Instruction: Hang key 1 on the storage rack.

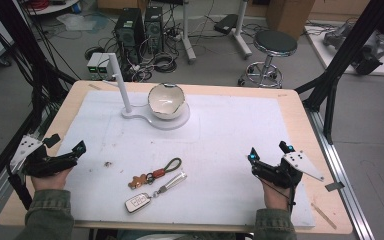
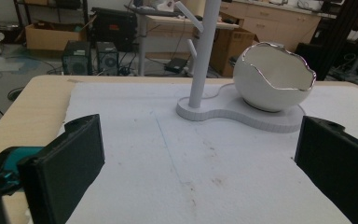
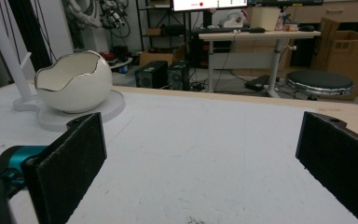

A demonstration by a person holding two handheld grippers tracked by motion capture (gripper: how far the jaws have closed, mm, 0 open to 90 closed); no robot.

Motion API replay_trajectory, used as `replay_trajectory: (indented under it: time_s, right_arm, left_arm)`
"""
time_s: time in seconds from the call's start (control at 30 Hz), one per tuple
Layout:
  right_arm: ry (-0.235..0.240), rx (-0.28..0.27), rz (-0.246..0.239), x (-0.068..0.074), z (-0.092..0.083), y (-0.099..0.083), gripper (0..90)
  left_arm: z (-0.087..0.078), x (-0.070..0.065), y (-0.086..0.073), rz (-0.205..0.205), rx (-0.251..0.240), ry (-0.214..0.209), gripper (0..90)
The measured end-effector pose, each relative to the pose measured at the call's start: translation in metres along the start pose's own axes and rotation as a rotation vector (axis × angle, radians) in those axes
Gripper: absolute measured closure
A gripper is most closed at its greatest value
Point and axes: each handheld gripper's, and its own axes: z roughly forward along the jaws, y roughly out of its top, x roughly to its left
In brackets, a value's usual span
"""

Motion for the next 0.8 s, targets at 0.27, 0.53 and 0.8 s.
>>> replay_trajectory:
  time_s: [0.27,0.53,0.8]
  right_arm:
    - [0.008,0.000,0.003,0.0004,0.0003,0.0000,0.4]
    - [0.011,0.002,-0.003,0.0003,0.0010,-0.0004,0.4]
    - [0.017,0.005,-0.008,0.0008,0.0018,-0.0007,0.4]
  left_arm:
    - [0.0004,0.0016,-0.0009,-0.013,0.021,-0.016,1.7]
    - [0.0025,0.0012,-0.0008,-0.026,0.036,-0.036,1.7]
    - [0.0065,-0.0068,0.0016,-0.012,0.057,-0.081,1.7]
